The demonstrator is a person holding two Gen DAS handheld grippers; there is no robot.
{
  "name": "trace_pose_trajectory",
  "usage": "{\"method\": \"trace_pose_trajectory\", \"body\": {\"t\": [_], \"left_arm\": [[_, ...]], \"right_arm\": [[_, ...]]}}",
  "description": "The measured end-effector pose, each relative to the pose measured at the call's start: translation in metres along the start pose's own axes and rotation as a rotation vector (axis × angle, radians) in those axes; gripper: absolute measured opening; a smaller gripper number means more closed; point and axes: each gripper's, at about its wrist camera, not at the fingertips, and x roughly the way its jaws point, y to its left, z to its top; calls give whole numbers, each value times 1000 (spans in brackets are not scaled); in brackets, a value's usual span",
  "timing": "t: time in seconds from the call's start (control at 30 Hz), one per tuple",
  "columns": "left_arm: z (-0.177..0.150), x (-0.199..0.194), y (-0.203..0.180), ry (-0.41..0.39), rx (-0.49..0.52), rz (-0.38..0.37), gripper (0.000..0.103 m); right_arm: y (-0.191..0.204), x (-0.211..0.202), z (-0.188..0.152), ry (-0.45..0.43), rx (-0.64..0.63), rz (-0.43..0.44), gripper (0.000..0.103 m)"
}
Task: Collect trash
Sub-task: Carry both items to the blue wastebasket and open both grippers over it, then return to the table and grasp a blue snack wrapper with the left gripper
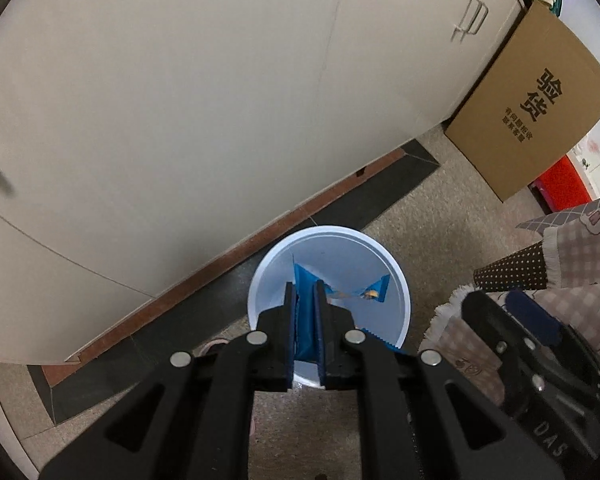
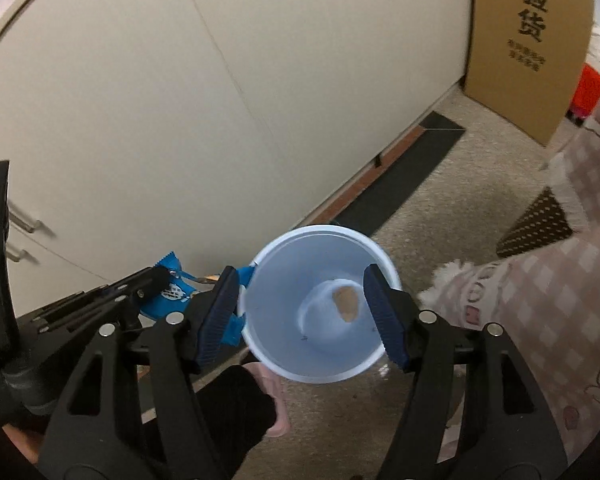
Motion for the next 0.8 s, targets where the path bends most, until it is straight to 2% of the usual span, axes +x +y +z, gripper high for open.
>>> {"method": "trace_pose_trajectory", "body": {"t": [0.2, 0.43, 0.47, 0.5, 0.57, 0.63, 0.8], "left_arm": [[0, 20, -15, 33, 25, 0, 8], [12, 25, -31, 37, 51, -3, 13], [14, 24, -33, 33, 56, -6, 20], [16, 23, -33, 33, 59, -13, 36], [20, 25, -36, 49, 66, -10, 59], [20, 24, -37, 47, 73, 1, 59], [12, 12, -36, 56, 63, -25, 59]], "right_arm": [[-10, -1, -4, -34, -15, -111, 65], [-20, -19, -1, -101, 10, -156, 65], [-23, -22, -1, -110, 15, -165, 65], [-25, -25, -1, -116, 20, -174, 65], [-29, -29, 0, -119, 30, -171, 65], [-31, -31, 0, -118, 33, -170, 65], [-26, -37, -2, -103, 33, -158, 65]]}}
